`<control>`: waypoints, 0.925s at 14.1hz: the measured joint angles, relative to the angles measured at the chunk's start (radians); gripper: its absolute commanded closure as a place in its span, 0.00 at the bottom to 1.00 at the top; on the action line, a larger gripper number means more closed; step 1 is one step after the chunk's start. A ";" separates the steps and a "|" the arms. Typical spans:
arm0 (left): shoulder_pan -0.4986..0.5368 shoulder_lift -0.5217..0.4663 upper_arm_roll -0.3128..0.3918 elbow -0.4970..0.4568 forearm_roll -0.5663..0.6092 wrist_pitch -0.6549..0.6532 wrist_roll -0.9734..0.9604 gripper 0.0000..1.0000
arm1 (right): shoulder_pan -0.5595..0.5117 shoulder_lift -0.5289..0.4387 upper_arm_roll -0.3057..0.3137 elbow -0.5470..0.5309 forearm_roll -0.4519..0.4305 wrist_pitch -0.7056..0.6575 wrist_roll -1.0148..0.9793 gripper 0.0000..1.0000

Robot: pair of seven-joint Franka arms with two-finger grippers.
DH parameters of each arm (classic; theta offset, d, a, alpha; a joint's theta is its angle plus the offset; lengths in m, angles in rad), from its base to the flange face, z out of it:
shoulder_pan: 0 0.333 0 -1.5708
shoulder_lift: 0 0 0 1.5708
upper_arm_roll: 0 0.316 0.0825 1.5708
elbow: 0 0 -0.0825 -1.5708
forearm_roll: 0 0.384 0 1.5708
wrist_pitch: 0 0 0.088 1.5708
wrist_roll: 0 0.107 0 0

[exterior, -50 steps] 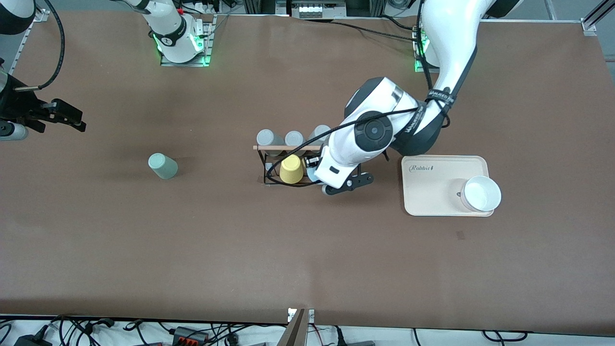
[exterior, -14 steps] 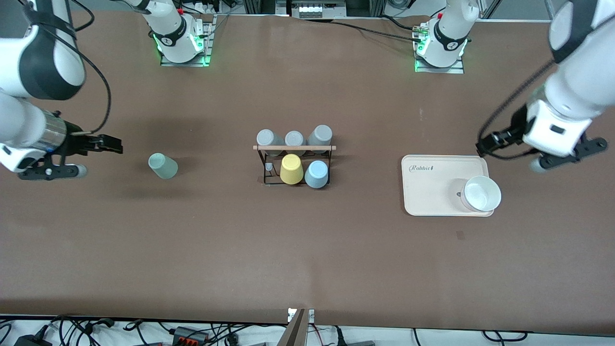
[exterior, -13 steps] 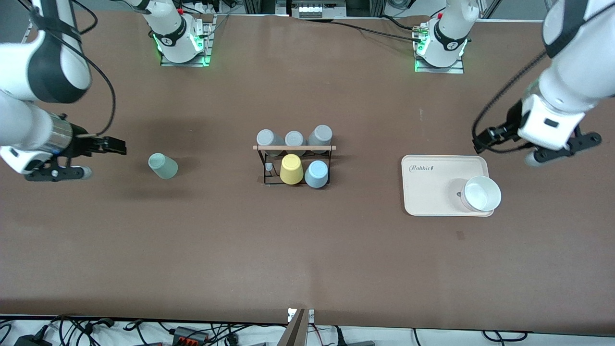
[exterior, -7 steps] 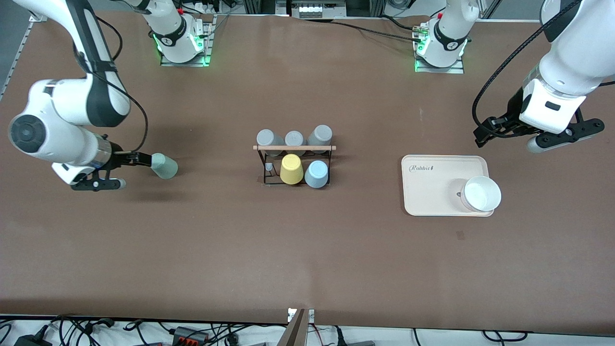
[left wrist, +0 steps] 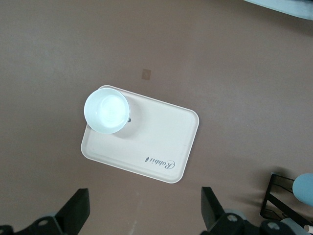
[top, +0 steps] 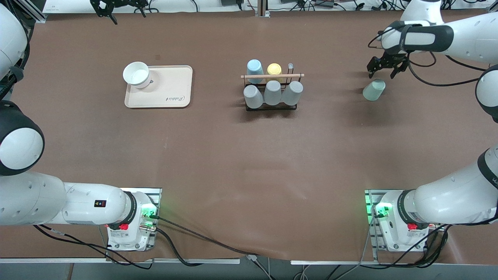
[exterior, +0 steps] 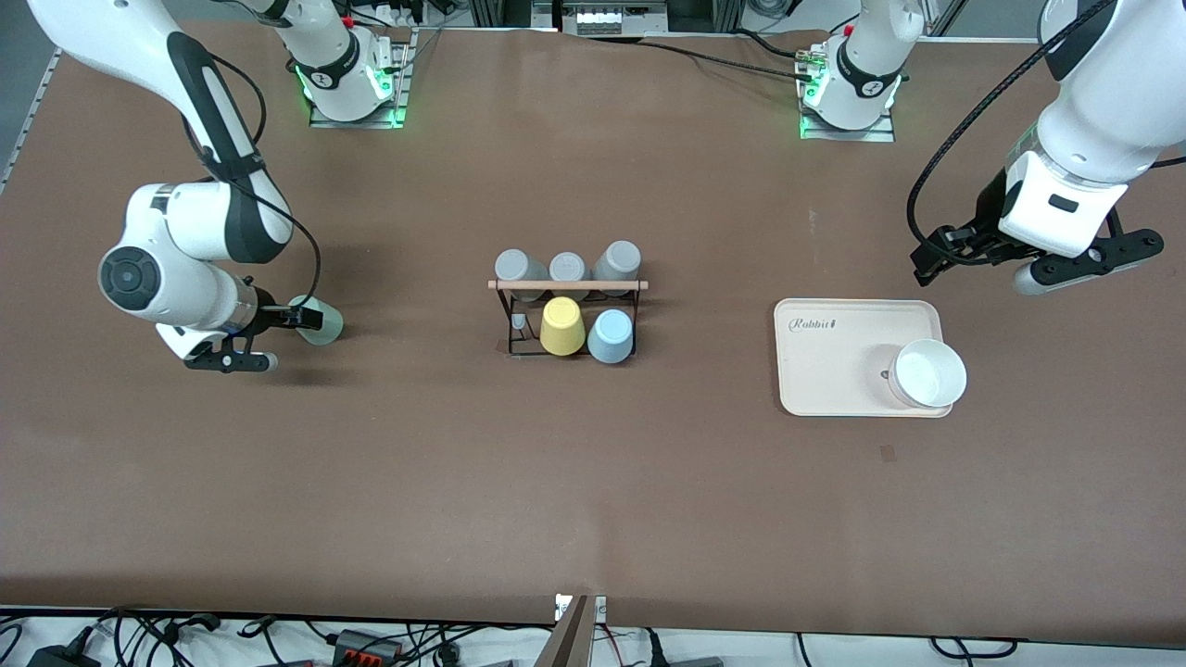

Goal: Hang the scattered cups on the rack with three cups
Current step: 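Grasp the pale teal cup with the right gripper, then carry the teal cup with the right gripper to the rack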

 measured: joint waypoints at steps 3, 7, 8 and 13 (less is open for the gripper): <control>-0.001 0.001 -0.001 0.000 0.000 0.013 0.003 0.00 | 0.002 0.019 0.000 -0.008 0.000 0.003 0.005 0.00; -0.001 0.004 -0.002 0.000 0.000 0.024 0.005 0.00 | 0.012 0.042 0.003 -0.009 0.000 0.012 0.006 0.00; -0.001 0.004 -0.002 0.000 0.000 0.025 0.006 0.00 | 0.016 0.048 0.003 -0.009 0.000 0.016 0.006 0.00; -0.001 0.004 -0.002 0.000 0.000 0.027 0.006 0.00 | 0.024 0.057 0.002 -0.009 0.000 0.024 0.006 0.46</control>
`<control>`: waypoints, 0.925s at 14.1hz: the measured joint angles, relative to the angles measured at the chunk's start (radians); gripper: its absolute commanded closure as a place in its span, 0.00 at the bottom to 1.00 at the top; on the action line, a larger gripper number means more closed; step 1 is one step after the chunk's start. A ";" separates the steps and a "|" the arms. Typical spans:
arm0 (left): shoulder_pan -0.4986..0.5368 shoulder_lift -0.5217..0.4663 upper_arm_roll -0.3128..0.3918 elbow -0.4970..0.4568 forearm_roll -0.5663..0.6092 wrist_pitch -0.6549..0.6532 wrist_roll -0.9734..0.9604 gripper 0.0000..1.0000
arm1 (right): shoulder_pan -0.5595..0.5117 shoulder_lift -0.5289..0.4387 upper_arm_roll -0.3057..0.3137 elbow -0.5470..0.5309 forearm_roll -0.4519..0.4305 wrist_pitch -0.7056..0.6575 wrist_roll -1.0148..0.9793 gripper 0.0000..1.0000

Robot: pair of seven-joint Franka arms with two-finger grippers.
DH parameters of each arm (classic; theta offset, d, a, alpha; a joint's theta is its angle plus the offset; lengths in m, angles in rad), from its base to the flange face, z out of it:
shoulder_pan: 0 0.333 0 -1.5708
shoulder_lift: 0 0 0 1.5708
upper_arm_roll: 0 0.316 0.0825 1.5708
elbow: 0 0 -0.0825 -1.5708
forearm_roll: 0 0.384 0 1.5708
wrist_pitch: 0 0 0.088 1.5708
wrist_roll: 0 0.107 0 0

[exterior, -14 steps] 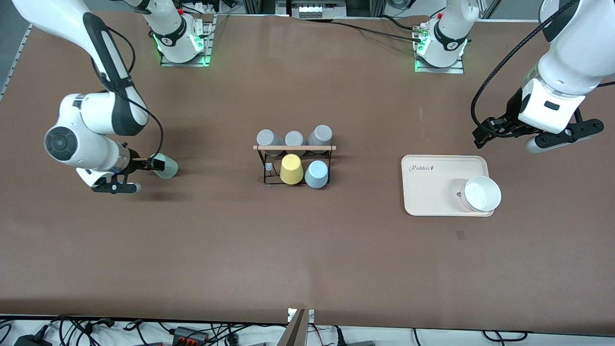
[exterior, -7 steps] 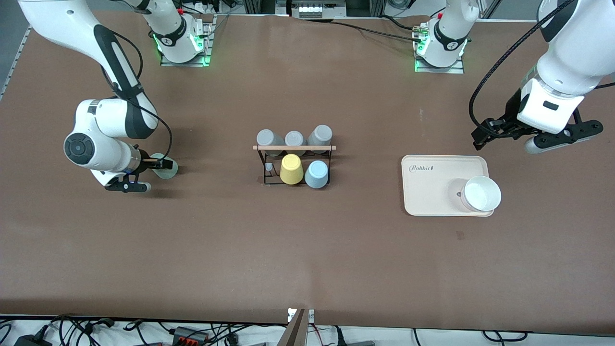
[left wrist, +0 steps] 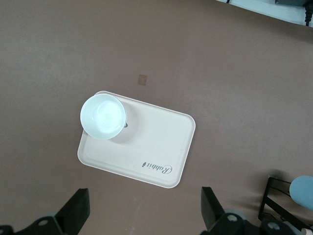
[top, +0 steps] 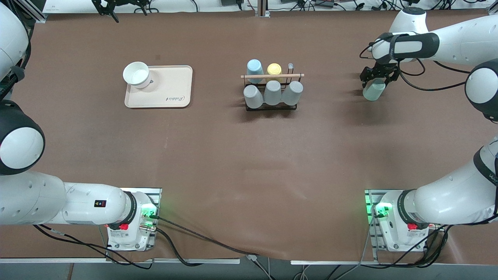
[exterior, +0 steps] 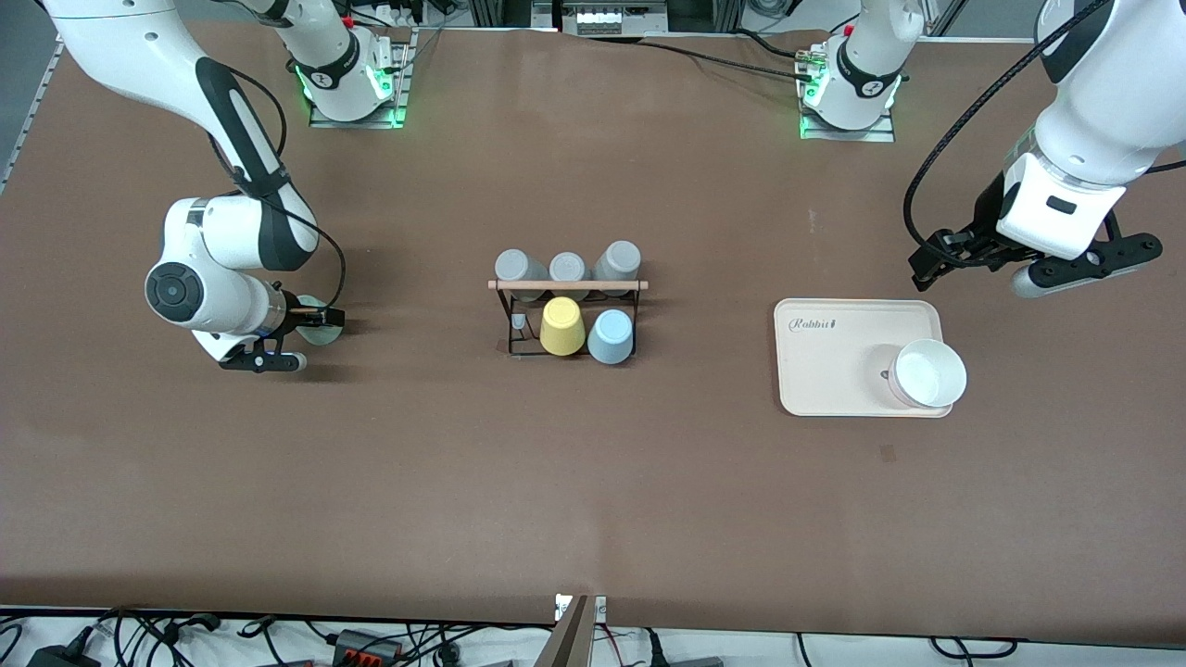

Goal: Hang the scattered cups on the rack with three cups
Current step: 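Carry the teal cup with the right gripper to the rack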

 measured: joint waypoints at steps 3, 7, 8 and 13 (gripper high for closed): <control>0.000 0.000 0.000 0.000 0.000 0.000 0.000 0.00 | -0.001 -0.001 0.000 0.004 0.000 0.000 0.000 0.66; 0.000 0.004 0.000 0.000 0.000 0.010 0.000 0.00 | 0.011 -0.010 0.003 0.081 0.000 -0.058 0.000 0.71; 0.000 0.004 0.000 0.000 0.000 0.011 0.001 0.00 | 0.026 -0.014 0.008 0.131 0.000 -0.107 0.000 0.71; -0.002 0.004 -0.002 0.000 0.000 0.011 0.001 0.00 | 0.178 -0.023 0.022 0.407 0.031 -0.339 0.096 0.71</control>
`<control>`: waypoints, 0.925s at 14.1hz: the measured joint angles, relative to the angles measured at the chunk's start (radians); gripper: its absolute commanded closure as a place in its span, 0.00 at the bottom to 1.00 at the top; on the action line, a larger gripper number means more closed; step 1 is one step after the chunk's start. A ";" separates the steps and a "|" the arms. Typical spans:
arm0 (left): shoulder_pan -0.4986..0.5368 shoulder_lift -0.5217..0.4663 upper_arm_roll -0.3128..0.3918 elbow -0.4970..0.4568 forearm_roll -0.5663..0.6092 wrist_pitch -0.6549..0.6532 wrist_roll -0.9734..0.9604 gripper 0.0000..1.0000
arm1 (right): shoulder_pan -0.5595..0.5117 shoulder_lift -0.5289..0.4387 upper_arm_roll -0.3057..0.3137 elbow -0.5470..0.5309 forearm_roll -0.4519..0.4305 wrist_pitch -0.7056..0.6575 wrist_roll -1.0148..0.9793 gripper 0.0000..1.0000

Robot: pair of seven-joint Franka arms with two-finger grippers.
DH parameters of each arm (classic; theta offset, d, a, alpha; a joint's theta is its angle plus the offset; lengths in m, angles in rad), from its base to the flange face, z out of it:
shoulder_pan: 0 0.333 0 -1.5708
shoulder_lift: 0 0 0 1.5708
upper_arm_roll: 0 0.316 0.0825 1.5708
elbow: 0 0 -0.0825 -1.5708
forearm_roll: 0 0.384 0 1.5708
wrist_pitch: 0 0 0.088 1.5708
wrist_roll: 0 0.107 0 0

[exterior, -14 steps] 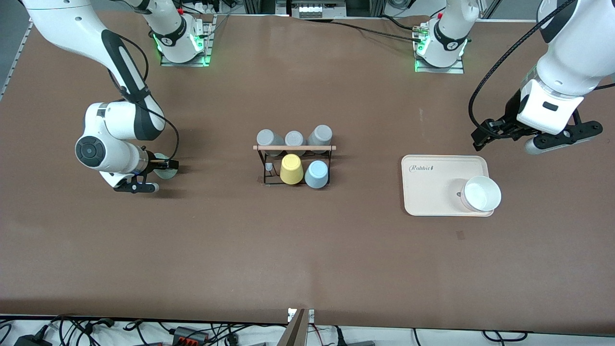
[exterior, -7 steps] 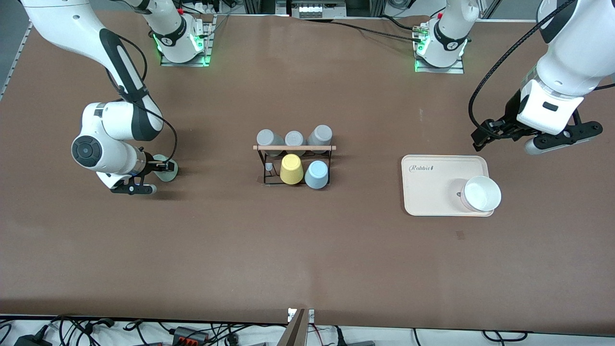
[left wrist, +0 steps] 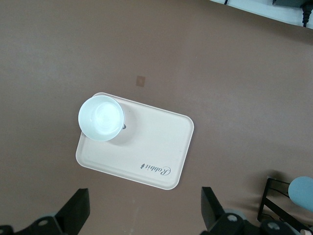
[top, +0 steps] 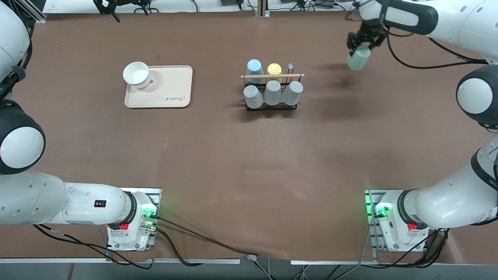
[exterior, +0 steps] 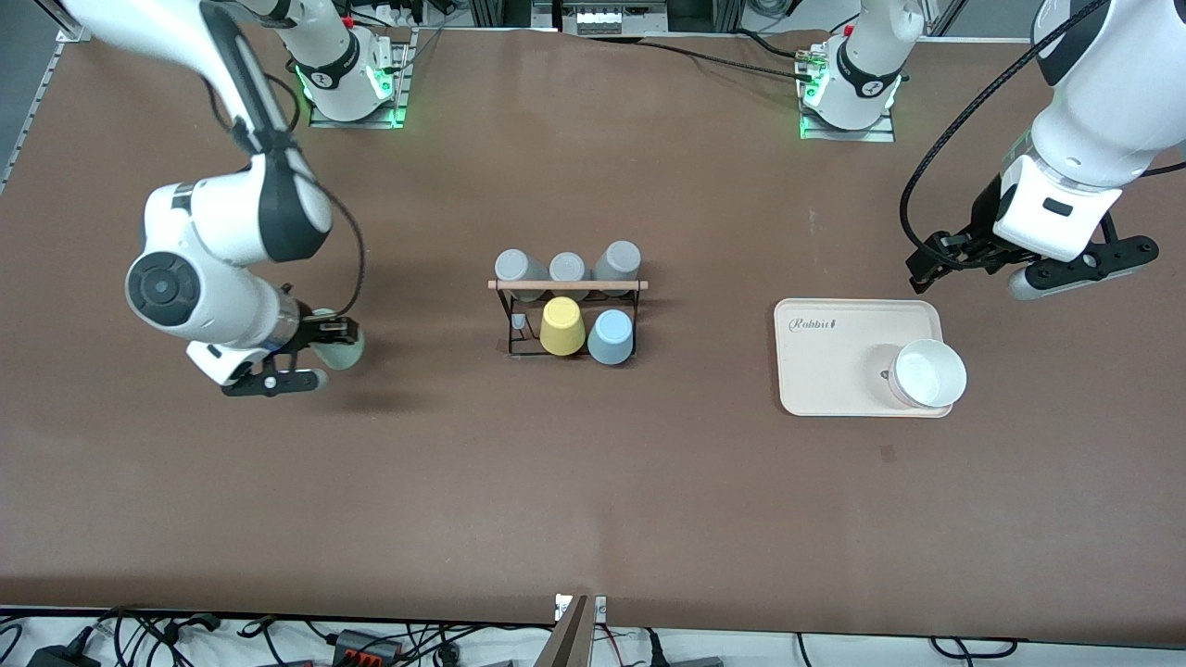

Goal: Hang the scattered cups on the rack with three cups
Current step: 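Carry the teal cup with the right gripper to the rack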

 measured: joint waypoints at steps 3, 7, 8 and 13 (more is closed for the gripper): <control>0.000 0.000 0.000 0.000 0.000 0.000 0.000 0.00 | 0.101 0.024 0.002 0.096 0.028 -0.044 0.148 0.70; 0.000 0.000 0.000 0.000 0.000 0.000 0.000 0.00 | 0.224 0.086 0.003 0.194 0.032 -0.059 0.385 0.70; 0.000 0.000 0.000 0.000 0.000 0.000 0.000 0.00 | 0.243 0.100 0.003 0.215 0.046 -0.061 0.430 0.70; 0.000 0.000 0.000 0.000 0.000 0.001 0.003 0.00 | 0.293 0.136 0.003 0.260 0.112 -0.069 0.536 0.68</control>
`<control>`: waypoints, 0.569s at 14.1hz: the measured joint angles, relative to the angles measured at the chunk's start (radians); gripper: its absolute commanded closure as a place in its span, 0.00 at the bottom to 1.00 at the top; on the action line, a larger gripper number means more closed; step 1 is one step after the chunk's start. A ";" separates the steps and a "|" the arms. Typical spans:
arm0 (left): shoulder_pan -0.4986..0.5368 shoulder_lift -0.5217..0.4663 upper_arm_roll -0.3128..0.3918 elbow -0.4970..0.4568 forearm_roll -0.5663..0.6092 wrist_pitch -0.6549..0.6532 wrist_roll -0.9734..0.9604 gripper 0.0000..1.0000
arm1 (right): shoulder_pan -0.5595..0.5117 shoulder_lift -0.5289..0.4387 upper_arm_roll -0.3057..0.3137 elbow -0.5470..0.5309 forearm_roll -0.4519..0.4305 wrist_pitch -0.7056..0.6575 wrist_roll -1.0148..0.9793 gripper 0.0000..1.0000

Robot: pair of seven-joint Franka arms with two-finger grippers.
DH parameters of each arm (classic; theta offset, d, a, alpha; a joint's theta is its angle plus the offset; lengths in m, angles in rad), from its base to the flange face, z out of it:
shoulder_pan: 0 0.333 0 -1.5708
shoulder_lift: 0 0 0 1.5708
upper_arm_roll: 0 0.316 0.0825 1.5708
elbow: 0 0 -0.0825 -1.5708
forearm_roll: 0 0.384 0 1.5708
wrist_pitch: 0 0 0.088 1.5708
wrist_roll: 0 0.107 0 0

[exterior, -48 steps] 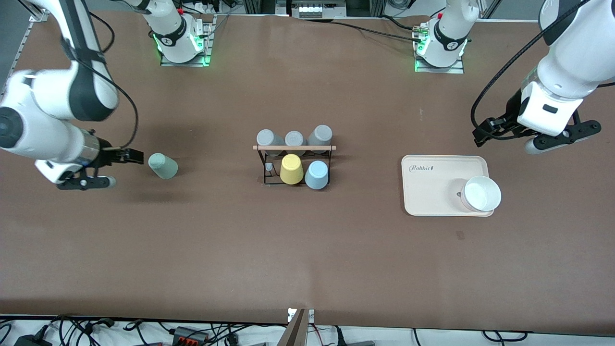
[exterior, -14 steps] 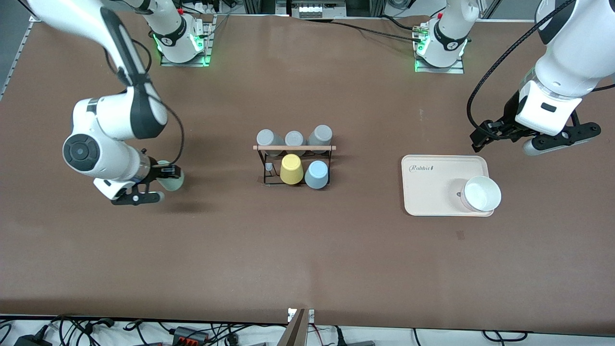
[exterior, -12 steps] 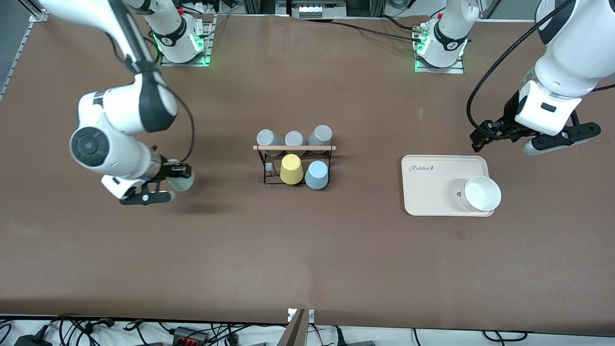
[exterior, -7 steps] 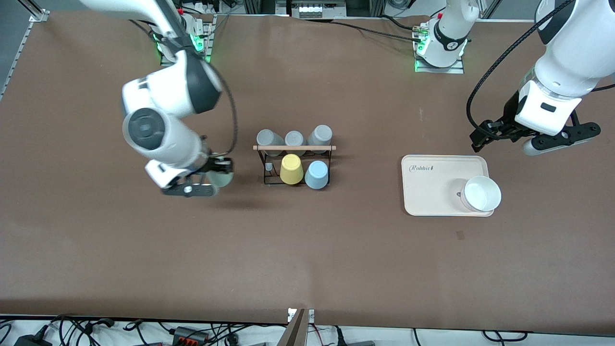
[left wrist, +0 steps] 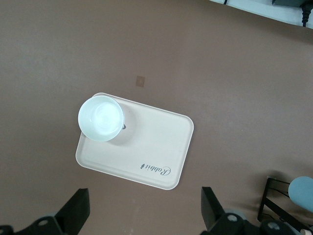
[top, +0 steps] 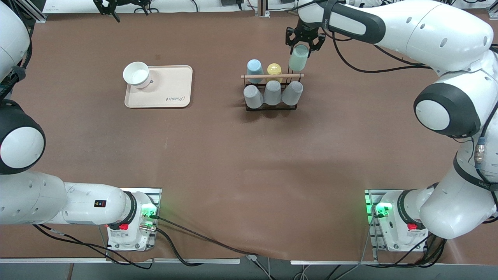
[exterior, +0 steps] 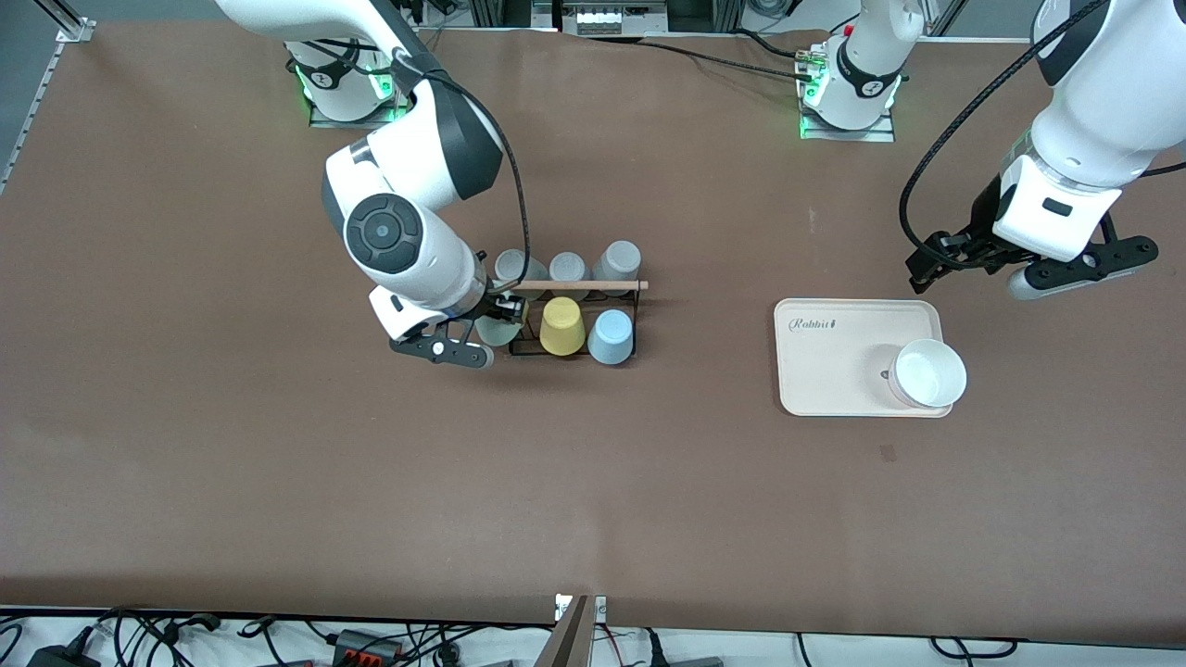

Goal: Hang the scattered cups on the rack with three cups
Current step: 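Carry the teal cup with the right gripper to the rack, then hang the teal cup on the rack and open the right gripper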

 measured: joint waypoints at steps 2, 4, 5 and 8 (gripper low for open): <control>0.001 0.000 0.000 0.000 0.000 0.000 0.001 0.00 | 0.013 0.009 0.000 0.000 0.000 -0.002 0.033 0.68; 0.001 0.000 0.000 0.000 0.000 0.000 0.002 0.00 | 0.020 0.022 0.000 0.001 0.000 -0.002 0.043 0.68; 0.001 0.000 0.000 0.000 0.000 0.000 0.002 0.00 | 0.020 0.030 -0.001 0.003 0.000 -0.001 0.044 0.68; 0.001 0.000 0.000 0.000 0.000 0.000 0.002 0.00 | 0.021 0.053 -0.002 0.009 0.000 0.000 0.044 0.68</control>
